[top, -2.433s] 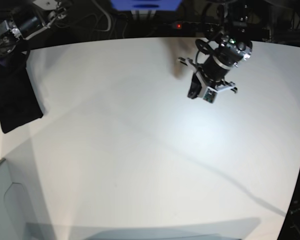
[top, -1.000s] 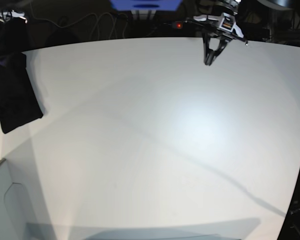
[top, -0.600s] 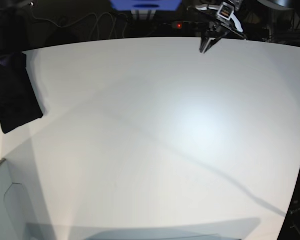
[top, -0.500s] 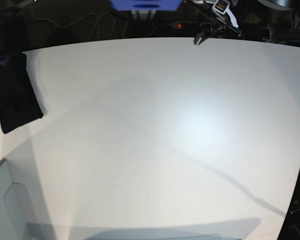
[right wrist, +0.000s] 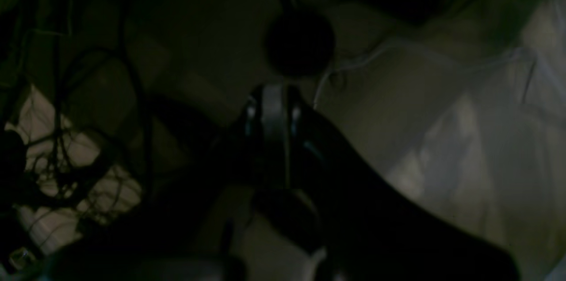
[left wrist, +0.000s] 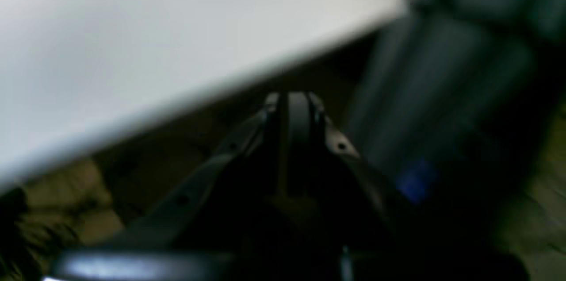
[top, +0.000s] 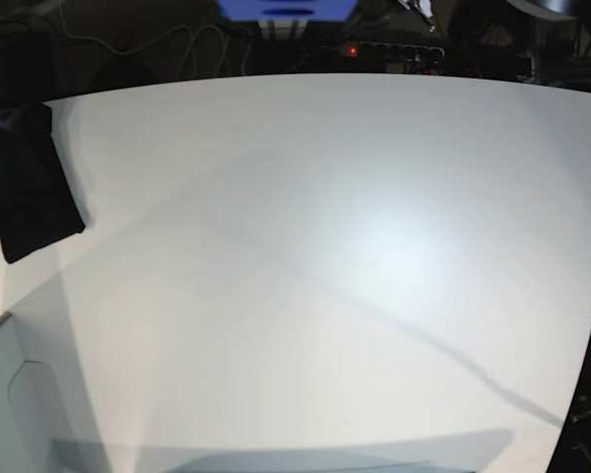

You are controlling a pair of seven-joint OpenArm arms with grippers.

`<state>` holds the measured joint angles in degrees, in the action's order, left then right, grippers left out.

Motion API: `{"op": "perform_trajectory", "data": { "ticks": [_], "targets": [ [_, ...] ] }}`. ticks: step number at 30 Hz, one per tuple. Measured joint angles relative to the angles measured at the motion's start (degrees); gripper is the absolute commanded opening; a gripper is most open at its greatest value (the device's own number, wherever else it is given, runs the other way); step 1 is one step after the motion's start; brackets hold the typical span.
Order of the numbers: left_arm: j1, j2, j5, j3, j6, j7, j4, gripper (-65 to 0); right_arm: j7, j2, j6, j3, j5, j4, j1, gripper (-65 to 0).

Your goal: Fold the T-shirt properly

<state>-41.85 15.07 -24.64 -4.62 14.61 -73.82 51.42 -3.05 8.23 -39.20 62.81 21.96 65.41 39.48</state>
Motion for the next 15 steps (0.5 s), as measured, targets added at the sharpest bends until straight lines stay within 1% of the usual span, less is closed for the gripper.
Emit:
{"op": "perform_trajectory", "data": {
  "ticks": [4,6,12,13,15],
  "targets": [
    [1.88,0.22,0.44,0.07,-0.22,0.13,-7.1,-61.2,0.37,-2.58,0.0,0.0,0.07,-5.4,-1.01,-65.0],
    [3.74,0.22,0.68,0.24,-0.24,0.26,-10.51,-61.2,0.66,-3.61,0.04,-1.49,0.07,-6.1,-0.68,-65.0],
    [6.99,-0.09,1.05,0.46,-0.26,0.24,-20.87,-61.2,0.83,-3.78,0.02,-5.88,0.13,-6.91,-1.95,-65.0],
    [7.78,-0.2,0.72,0.48,-0.24,0.09,-23.43,-61.2,1.4,-3.96,0.02,-6.43,-0.35,-8.35,-2.58,-65.0],
    [9.57,-0.44,0.74,0.46,-0.24,0.26,-27.52,-61.2,0.7,-5.18,0.02,-6.71,-4.92,-12.48,-4.35,-65.0]
  ]
}}
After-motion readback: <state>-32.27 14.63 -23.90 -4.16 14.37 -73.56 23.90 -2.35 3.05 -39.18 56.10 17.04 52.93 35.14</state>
